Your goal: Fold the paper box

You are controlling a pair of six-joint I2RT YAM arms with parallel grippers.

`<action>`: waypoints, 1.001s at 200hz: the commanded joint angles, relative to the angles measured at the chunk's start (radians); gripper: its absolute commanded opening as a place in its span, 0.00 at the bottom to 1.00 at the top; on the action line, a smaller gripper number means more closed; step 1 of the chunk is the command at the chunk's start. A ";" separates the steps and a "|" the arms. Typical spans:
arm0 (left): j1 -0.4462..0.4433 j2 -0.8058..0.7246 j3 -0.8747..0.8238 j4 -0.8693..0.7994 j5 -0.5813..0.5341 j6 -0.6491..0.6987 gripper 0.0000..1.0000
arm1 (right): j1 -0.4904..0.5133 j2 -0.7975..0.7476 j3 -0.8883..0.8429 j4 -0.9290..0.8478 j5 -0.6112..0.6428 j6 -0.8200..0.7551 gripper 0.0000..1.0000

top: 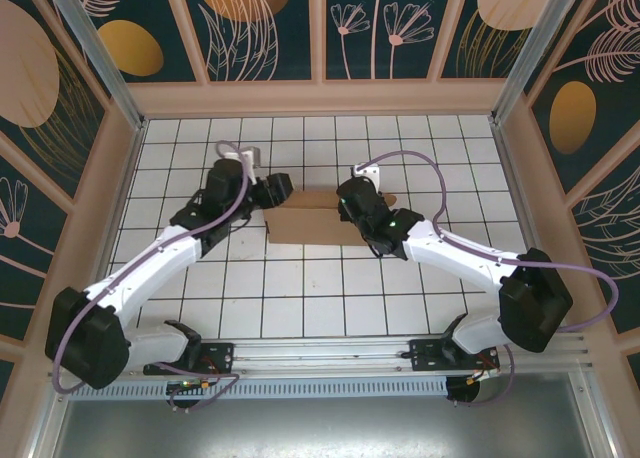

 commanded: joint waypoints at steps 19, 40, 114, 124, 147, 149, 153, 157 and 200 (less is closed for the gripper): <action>0.071 -0.023 -0.020 -0.084 0.061 -0.012 0.75 | 0.023 0.059 -0.074 -0.122 -0.062 0.047 0.18; 0.074 -0.027 -0.044 -0.064 0.097 -0.035 0.75 | 0.026 0.060 -0.073 -0.124 -0.063 0.048 0.18; 0.075 -0.029 -0.135 0.030 0.074 -0.090 0.74 | 0.029 0.063 -0.065 -0.114 -0.080 0.050 0.18; 0.075 -0.023 -0.151 0.071 0.087 -0.102 0.73 | 0.031 0.062 -0.063 -0.115 -0.080 0.050 0.18; 0.075 -0.007 -0.177 0.168 0.148 -0.125 0.73 | 0.033 0.068 -0.058 -0.115 -0.090 0.045 0.18; 0.075 -0.006 -0.180 0.176 0.153 -0.126 0.73 | 0.033 0.069 -0.058 -0.116 -0.091 0.045 0.18; 0.075 -0.004 -0.185 0.191 0.163 -0.130 0.73 | 0.034 0.069 -0.056 -0.117 -0.091 0.045 0.18; 0.075 -0.002 -0.189 0.204 0.174 -0.136 0.72 | 0.035 0.070 -0.055 -0.118 -0.093 0.044 0.18; 0.075 -0.001 -0.238 0.250 0.199 -0.178 0.70 | 0.035 0.074 -0.027 -0.127 -0.119 0.023 0.21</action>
